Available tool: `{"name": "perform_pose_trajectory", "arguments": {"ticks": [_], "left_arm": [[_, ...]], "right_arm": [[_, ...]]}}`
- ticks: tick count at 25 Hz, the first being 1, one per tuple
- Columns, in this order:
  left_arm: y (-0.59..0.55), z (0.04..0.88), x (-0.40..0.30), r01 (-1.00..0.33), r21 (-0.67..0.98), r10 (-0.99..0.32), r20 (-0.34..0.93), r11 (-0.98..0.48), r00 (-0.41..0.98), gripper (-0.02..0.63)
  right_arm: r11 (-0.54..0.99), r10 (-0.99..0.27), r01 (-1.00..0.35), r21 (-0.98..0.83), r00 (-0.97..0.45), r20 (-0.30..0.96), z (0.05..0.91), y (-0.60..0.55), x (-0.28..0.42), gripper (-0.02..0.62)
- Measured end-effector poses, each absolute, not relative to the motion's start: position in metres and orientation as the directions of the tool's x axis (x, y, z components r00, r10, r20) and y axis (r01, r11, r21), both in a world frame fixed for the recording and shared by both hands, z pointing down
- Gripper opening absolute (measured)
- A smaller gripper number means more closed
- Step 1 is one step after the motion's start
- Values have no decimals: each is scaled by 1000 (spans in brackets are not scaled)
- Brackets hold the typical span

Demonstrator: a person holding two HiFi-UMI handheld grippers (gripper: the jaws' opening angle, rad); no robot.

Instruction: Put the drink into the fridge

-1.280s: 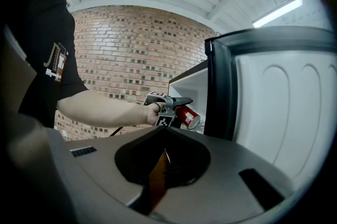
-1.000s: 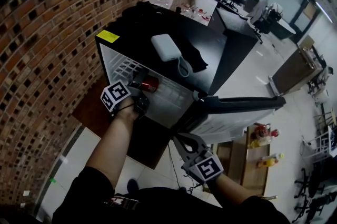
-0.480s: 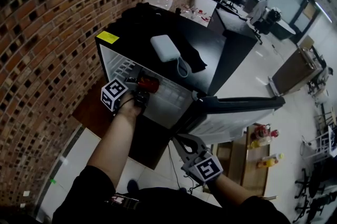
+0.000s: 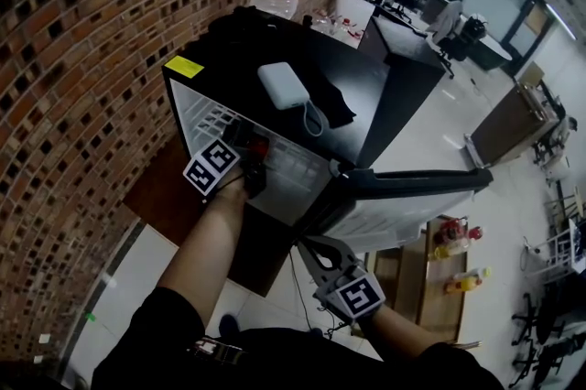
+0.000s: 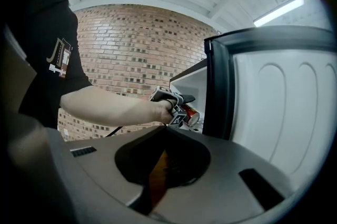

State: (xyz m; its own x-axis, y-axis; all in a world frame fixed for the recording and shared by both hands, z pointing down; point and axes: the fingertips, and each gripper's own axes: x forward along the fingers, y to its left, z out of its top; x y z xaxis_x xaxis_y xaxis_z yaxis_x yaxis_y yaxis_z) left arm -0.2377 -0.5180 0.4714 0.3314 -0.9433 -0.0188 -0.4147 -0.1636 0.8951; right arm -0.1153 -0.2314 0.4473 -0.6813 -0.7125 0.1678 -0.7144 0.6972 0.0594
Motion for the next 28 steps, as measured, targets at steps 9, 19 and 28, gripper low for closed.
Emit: {"name": "perform_pose_trajectory", "arguments": {"ticks": [9,19,28], "left_arm": [[-514,481,-230,-393,920,-903,176,8,393,437],[-518,459,-235,-150,979,-921,-68,-135,384,439],[-501,444,-234,-235,947,-904,-108,-220,414,439]], "right_arm": [[694,-715,-716,67,-676,177,448,-231,-112,17],[700,-709,-711,67,-681,183,448,-226,-113,17],[701,-709,-710,67,-683,176,444,-221,-114,17]]}}
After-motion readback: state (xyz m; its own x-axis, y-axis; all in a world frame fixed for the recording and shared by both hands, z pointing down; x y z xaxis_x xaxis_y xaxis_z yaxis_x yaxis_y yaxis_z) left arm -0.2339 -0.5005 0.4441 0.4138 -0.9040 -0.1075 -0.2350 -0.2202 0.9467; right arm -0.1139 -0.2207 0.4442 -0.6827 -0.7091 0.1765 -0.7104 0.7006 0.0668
